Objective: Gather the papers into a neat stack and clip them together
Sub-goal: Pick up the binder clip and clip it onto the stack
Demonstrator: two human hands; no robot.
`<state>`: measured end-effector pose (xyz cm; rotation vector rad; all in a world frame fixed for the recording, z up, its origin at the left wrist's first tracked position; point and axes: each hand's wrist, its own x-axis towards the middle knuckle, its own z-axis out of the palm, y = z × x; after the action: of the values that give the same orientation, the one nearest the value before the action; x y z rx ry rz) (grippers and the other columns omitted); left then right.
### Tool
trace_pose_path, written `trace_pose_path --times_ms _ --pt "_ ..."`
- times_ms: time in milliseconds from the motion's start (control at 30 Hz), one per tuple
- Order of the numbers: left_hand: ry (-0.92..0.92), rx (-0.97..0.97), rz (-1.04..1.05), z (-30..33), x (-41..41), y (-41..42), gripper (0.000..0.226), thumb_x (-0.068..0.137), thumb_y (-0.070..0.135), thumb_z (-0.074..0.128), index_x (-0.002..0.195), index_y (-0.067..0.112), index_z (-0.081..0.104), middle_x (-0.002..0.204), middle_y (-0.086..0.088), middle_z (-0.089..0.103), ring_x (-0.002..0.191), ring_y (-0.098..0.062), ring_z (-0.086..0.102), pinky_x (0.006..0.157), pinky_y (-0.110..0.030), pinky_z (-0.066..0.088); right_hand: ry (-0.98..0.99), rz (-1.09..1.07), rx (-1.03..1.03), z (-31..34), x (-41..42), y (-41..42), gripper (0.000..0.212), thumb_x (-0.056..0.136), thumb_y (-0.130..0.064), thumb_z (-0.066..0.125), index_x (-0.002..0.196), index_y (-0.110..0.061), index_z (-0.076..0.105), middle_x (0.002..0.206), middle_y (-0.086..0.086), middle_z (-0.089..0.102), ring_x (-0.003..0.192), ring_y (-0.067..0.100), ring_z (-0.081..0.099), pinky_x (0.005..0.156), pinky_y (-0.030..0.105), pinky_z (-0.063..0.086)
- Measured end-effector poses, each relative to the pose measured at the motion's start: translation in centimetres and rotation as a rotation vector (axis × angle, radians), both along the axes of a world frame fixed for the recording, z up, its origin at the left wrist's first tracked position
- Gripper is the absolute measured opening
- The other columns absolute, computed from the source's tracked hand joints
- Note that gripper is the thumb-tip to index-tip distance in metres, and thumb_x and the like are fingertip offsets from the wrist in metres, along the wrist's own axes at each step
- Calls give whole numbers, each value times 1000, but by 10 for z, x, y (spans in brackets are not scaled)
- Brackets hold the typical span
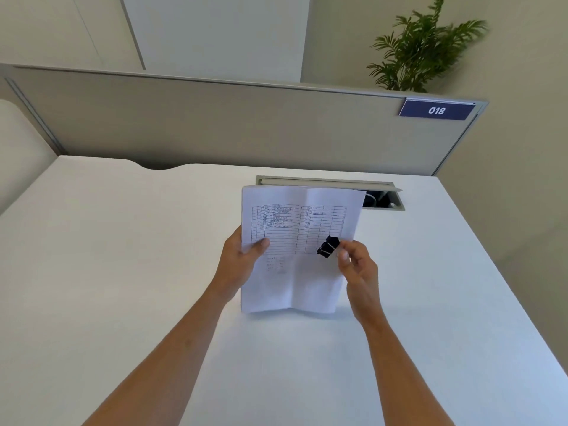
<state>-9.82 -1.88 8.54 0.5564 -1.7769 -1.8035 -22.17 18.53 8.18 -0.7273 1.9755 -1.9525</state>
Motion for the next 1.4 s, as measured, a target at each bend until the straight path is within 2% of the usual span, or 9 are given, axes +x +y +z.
trace_pose_path --times_ms 100,200,400,600,733,867,1133,1267,1400 --pt "48 -17 58 11 3 3 25 87 19 71 110 26 66 107 8 74 99 -12 70 76 -21 55 69 5 -4 11 4 0 22 92 -33 55 112 -33 63 126 7 59 105 12 61 85 19 47" --pt "85 -41 123 19 5 8 28 80 24 75 106 28 66 100 8 74 93 -13 70 70 -20 55 88 20 6 11 8 2 21 91 -37 56 111 -41 61 131 4 56 119 16 57 94 28 45" --pt "153 -75 108 38 4 7 34 76 14 77 101 33 66 96 8 73 92 -13 70 69 -21 55 108 32 34 11 6 4 24 91 -36 56 112 -29 65 132 -7 52 121 13 56 92 22 47" --pt "146 -107 73 49 6 -2 28 72 16 79 92 23 61 83 13 67 79 -8 64 65 -20 52 125 32 45 13 4 3 20 90 -37 57 106 -45 65 132 -1 53 121 19 57 102 45 46" --pt "158 -135 35 57 6 -2 33 71 17 83 96 24 64 89 16 68 85 -6 66 66 -19 53 138 33 61 12 7 2 20 90 -37 57 104 -49 63 131 4 55 121 19 56 106 44 44" --pt "174 -98 4 60 5 -3 32 72 13 83 99 26 71 97 9 73 90 -12 68 69 -21 54 158 34 81 15 6 2 22 89 -36 57 105 -52 61 131 2 56 120 16 56 106 43 44" --pt "92 -98 49 59 3 -6 17 77 18 82 82 30 71 77 13 72 71 -4 65 60 -18 51 291 -118 22 43 -7 3 22 89 -49 55 110 -46 61 139 -12 50 134 12 44 109 53 39" --pt "107 -94 50 59 3 -4 17 78 15 81 83 27 70 76 15 71 70 -3 64 59 -16 49 302 -133 -137 79 -6 -3 27 87 -43 64 112 -35 63 128 0 62 126 17 54 109 46 41" --pt "129 -97 31 59 2 -5 18 79 11 80 83 25 70 76 15 70 71 -3 64 60 -16 49 492 -152 -41 115 2 -16 38 82 -42 71 117 -31 62 124 -6 65 122 12 57 102 27 44"
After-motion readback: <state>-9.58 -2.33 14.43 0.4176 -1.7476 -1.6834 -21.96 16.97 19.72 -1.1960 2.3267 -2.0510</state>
